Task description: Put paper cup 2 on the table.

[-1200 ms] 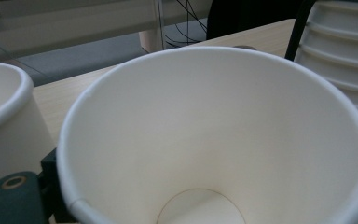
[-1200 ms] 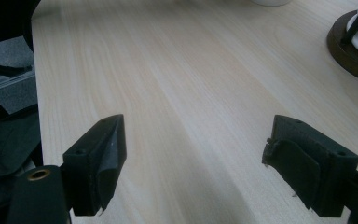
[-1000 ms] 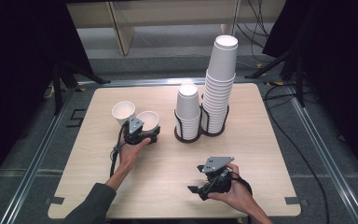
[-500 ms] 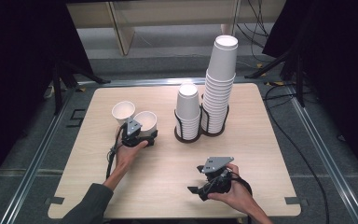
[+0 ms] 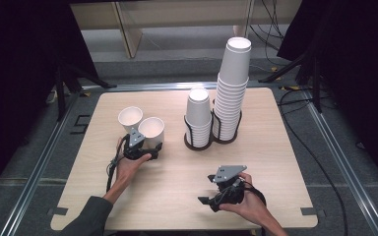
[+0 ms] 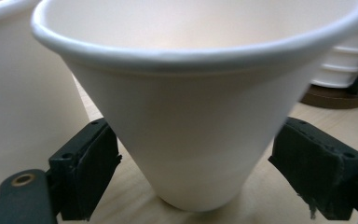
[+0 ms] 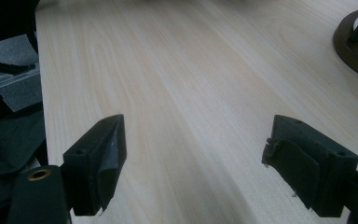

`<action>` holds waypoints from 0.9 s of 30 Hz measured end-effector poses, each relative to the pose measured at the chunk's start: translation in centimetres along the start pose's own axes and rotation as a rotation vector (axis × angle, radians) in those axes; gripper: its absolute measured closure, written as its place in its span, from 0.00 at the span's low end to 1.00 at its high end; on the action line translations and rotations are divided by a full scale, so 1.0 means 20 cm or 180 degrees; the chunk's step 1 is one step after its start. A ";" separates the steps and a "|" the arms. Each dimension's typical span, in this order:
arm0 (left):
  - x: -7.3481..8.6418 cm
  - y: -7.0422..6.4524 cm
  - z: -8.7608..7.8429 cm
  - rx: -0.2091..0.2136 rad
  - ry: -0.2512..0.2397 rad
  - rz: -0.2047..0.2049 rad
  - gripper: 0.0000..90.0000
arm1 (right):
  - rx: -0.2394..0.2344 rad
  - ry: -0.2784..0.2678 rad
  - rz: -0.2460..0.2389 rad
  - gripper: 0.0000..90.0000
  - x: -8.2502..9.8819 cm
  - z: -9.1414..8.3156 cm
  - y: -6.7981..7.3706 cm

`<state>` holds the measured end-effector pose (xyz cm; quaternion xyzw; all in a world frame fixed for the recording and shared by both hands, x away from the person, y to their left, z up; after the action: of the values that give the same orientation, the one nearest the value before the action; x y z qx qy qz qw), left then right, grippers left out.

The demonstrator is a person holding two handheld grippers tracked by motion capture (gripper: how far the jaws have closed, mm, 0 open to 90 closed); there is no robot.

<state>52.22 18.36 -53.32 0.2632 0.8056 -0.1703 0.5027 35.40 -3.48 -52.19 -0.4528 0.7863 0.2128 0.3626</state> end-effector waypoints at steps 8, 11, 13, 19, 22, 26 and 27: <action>0.02 -0.03 -0.06 0.0103 0.0079 -0.0042 0.16 | 0.0001 -0.0007 0.0005 0.23 0.00 0.00 0.00; 0.03 -0.04 -0.09 0.0104 0.0091 -0.0055 0.16 | 0.0002 -0.0020 -0.0001 0.23 0.00 0.00 0.00; 0.04 -0.04 -0.12 0.0088 0.0088 -0.0061 0.16 | 0.0027 -0.0030 -0.0036 0.23 -0.01 0.00 -0.01; 0.04 -0.06 -0.18 0.0037 0.0052 -0.0084 0.16 | 0.0008 -0.0016 -0.0017 0.23 -0.01 0.00 0.00; 0.04 -0.08 -0.21 0.0039 0.0034 -0.0062 0.16 | 0.0001 -0.0028 -0.0017 0.22 -0.01 -0.01 0.00; 0.06 -0.11 -0.25 0.0049 0.0059 -0.0061 0.16 | 0.0007 -0.0024 -0.0003 0.22 -0.01 -0.01 0.00; 0.06 -0.11 -0.26 0.0045 0.0064 -0.0097 0.16 | 0.0008 -0.0024 -0.0006 0.22 -0.01 -0.01 0.00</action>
<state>46.62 19.70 -52.15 0.2562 0.8133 -0.1810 0.4901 35.39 -3.52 -51.97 -0.4522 0.7848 0.2132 0.3663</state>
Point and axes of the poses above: each handheld gripper's, and its own axes: z roughly forward along the jaws, x roughly out of its underside, y roughly to its left, the point moved 10 cm from there along z, roughly forward along the jaws, and after that the axes turned 7 degrees about x, right-handed, at the moved point
